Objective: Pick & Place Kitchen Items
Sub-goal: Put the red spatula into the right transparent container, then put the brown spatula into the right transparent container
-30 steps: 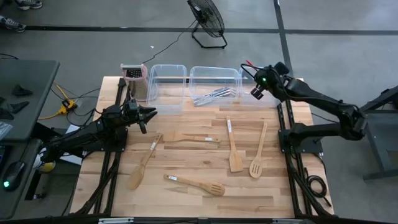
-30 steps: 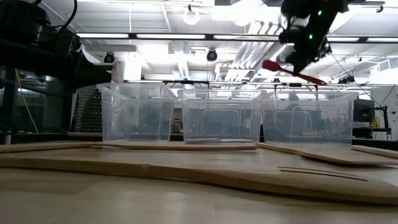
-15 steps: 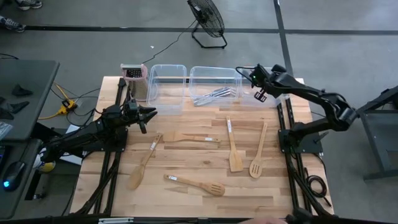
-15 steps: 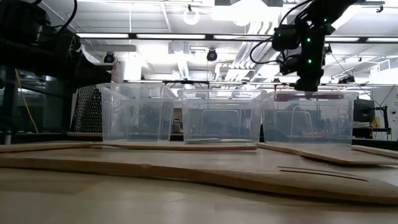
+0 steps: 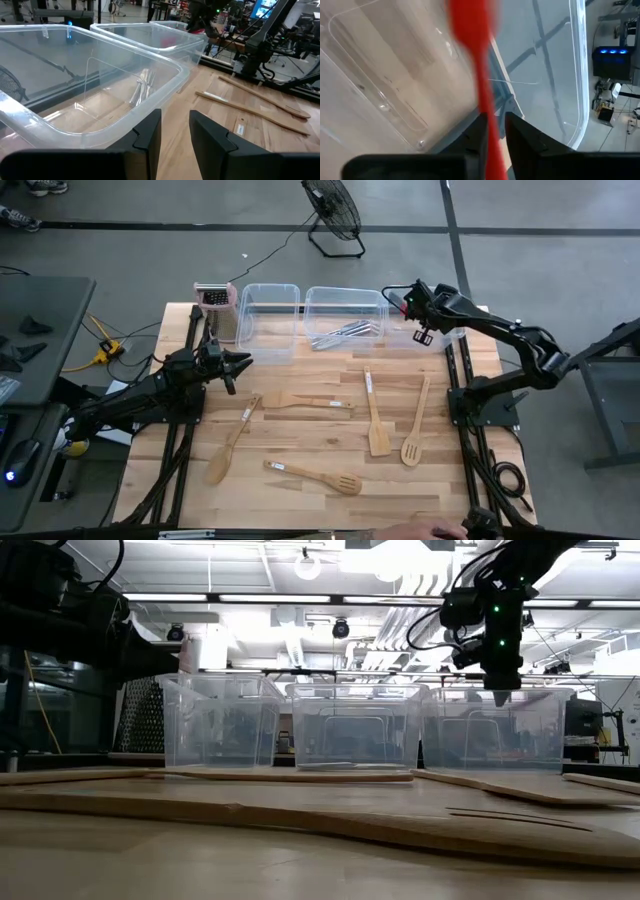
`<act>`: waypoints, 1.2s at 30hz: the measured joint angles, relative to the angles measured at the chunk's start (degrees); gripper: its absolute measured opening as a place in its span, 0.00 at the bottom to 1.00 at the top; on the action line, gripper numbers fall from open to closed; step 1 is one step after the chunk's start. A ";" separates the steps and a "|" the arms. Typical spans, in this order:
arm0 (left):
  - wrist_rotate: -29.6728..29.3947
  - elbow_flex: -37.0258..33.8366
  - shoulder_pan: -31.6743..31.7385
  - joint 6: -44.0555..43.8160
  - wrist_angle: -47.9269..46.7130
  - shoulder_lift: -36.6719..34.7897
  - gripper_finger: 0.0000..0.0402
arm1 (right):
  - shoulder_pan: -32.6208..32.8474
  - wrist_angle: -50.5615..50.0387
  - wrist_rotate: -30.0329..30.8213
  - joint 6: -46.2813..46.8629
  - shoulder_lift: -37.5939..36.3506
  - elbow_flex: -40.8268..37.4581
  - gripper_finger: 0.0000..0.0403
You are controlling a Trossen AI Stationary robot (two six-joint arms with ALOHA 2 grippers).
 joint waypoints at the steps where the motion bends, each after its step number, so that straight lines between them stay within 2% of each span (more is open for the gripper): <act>1: 0.00 0.00 -0.01 0.01 0.00 0.02 0.25 | -0.16 -0.04 0.13 -0.11 0.00 0.00 0.16; 10: 0.00 0.00 -0.01 0.01 0.00 0.01 0.25 | -0.14 2.02 0.72 0.26 -0.55 0.00 0.27; 16: 0.00 0.00 -0.01 0.01 0.00 0.02 0.25 | -0.23 6.77 2.11 3.56 -4.69 0.01 0.40; 23: 0.00 0.00 0.01 0.01 0.00 0.00 0.25 | 0.71 6.71 2.83 22.83 -10.04 0.02 0.52; 29: 0.00 0.00 -0.01 0.01 0.00 0.01 0.25 | 3.60 5.91 2.63 36.09 -12.85 0.04 0.54; 32: 0.00 0.00 0.00 0.01 0.00 0.01 0.25 | 5.05 4.89 -1.17 40.00 -13.44 0.02 0.54; 36: 0.00 0.00 -0.01 -0.01 0.02 0.00 0.25 | 7.45 4.35 -14.52 43.28 -13.62 0.02 0.54</act>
